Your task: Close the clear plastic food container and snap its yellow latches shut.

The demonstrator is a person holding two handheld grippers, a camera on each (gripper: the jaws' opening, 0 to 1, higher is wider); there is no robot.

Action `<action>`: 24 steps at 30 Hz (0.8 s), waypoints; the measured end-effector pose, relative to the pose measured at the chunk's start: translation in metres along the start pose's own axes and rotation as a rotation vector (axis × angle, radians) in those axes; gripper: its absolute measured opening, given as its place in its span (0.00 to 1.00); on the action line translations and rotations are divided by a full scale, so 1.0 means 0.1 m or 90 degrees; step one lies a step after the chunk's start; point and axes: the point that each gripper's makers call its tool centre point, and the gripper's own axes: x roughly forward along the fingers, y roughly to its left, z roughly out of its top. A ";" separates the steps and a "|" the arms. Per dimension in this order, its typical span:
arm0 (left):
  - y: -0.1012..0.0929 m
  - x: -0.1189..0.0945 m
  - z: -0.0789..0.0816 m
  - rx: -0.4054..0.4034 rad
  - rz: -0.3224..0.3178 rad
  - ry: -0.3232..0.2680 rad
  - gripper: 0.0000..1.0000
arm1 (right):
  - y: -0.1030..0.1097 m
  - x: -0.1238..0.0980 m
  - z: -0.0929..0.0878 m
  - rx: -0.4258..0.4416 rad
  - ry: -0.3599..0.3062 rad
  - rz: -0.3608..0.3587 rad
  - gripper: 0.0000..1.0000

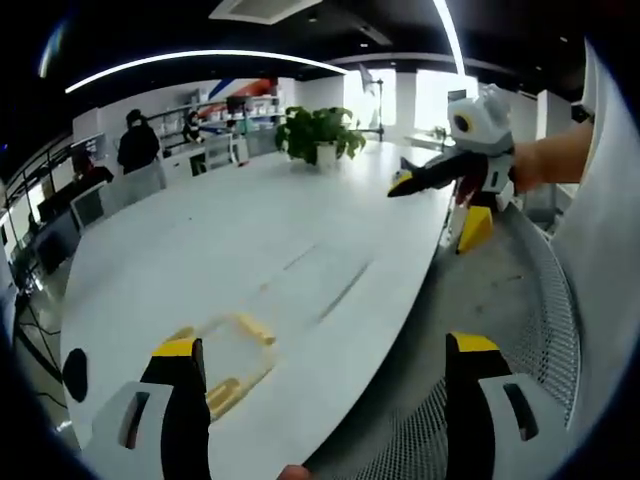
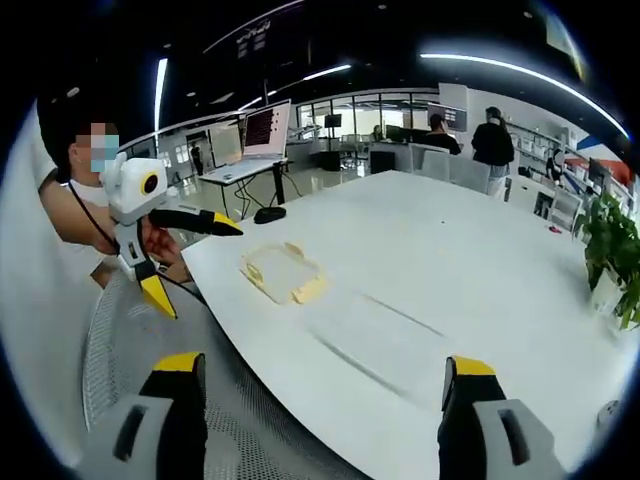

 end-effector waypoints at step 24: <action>0.01 0.01 0.01 0.008 0.002 -0.006 0.99 | 0.00 0.00 0.01 0.004 -0.004 0.000 0.99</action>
